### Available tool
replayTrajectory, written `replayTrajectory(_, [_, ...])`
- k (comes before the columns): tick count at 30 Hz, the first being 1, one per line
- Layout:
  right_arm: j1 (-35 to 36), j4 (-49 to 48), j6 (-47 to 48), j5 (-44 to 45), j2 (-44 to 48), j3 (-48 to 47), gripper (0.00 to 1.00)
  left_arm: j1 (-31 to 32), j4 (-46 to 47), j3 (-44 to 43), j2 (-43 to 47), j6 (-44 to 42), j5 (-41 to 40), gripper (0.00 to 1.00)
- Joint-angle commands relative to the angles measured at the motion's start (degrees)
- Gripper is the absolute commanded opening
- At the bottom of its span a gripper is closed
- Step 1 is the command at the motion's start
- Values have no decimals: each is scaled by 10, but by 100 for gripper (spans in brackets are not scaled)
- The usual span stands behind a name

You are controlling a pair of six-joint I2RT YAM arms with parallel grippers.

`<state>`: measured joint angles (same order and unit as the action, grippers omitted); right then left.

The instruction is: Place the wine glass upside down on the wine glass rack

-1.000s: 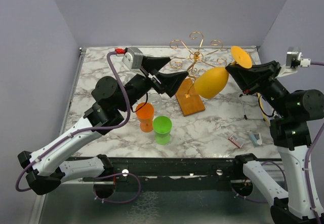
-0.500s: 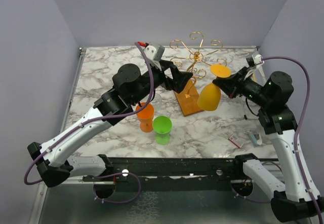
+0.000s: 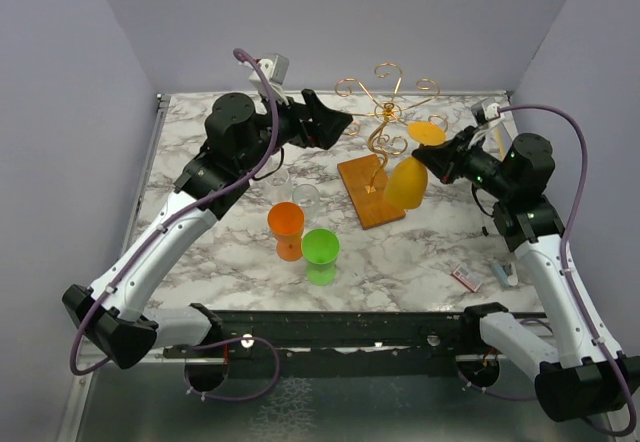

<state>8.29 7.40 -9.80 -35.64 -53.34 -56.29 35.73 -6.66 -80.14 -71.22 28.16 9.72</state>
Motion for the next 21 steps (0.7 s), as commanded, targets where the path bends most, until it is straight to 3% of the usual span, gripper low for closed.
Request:
replayTrajectory(1, [15, -58, -6, 17, -22, 18, 1, -21, -47, 6, -15, 33, -11, 99])
replayTrajectory(5, [31, -77, 0, 34, -32, 30, 1, -30, -58, 6, -33, 34, -14, 99])
replayTrajectory(10, [46, -106, 16, 38, -45, 30, 1, -34, -40, 8, -60, 40, 48, 99])
replayTrajectory(21, [62, -136, 46, 9, -71, 34, 1, -34, 5, 28, -80, 58, 86, 82])
